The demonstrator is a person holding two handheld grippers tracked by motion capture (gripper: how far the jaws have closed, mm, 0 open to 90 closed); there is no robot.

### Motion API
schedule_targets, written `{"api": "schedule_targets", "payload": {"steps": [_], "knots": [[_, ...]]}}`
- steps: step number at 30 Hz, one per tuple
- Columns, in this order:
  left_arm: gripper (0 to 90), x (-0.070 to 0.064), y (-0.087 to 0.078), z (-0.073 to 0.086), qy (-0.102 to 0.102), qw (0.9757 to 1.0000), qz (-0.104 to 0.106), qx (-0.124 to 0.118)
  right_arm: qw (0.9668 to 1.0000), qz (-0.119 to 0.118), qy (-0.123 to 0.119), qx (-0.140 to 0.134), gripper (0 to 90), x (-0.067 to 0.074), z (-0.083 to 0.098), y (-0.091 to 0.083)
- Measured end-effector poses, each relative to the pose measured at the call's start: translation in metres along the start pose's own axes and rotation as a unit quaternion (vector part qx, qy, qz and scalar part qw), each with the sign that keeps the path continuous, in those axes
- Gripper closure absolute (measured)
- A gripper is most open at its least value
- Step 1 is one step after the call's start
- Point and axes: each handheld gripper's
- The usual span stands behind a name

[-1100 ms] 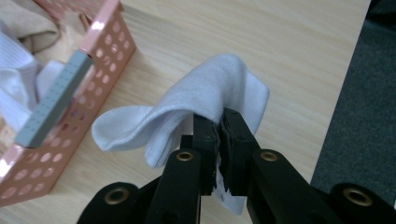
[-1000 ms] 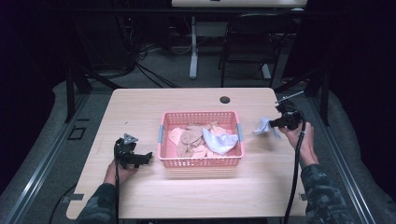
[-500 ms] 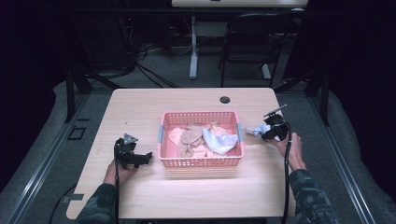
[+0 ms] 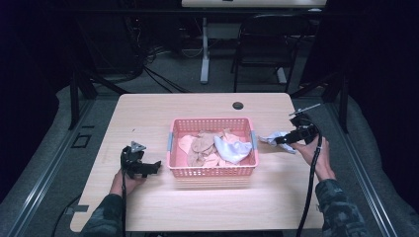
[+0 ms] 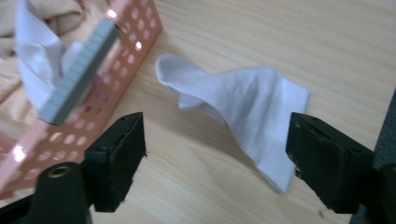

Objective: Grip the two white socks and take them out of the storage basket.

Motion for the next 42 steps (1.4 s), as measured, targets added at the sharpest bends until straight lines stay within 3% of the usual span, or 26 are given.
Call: {"api": "schedule_targets", "payload": {"steps": [5, 10, 19, 25, 32, 37, 42], "knots": [[0.3, 0.0, 0.0, 0.0, 0.0, 1.0, 0.0, 0.001, 0.9996, -0.008, -0.016, -0.024, 6.2, 0.009, -0.012, -0.025], [0.3, 0.0, -0.001, 0.0, 0.0, 1.0, 0.003, 0.005, 0.9981, -0.016, -0.04, -0.044, 3.9, 0.026, -0.023, -0.044], [0.3, 0.0, -0.001, 0.0, 0.0, 1.0, 0.003, 0.005, 0.9937, -0.04, -0.085, -0.062, 4.0, 0.064, -0.043, -0.052], [0.3, 0.0, -0.001, 0.0, 0.0, 1.0, 0.003, 0.005, 0.9906, -0.052, -0.118, -0.045, 7.2, 0.095, -0.059, -0.041], [0.3, 0.0, -0.001, 0.0, 0.0, 1.0, 0.004, 0.005, 0.9844, -0.067, -0.161, -0.025, 12.1, 0.129, -0.068, -0.018], [0.3, 0.0, -0.001, 0.0, 0.0, 1.0, 0.003, 0.004, 0.9813, -0.067, -0.18, 0.006, 16.4, 0.143, -0.067, 0.001], [0.3, 0.0, -0.001, 0.0, 0.0, 1.0, 0.003, 0.004, 0.9811, -0.056, -0.181, 0.037, 21.5, 0.146, -0.062, 0.022]]}}
Point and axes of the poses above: each handheld gripper's, and its own axes: y roughly forward along the jaws, z roughly out of its underside, x roughly to its left, and after that the axes turned 15 degrees about z, right-handed
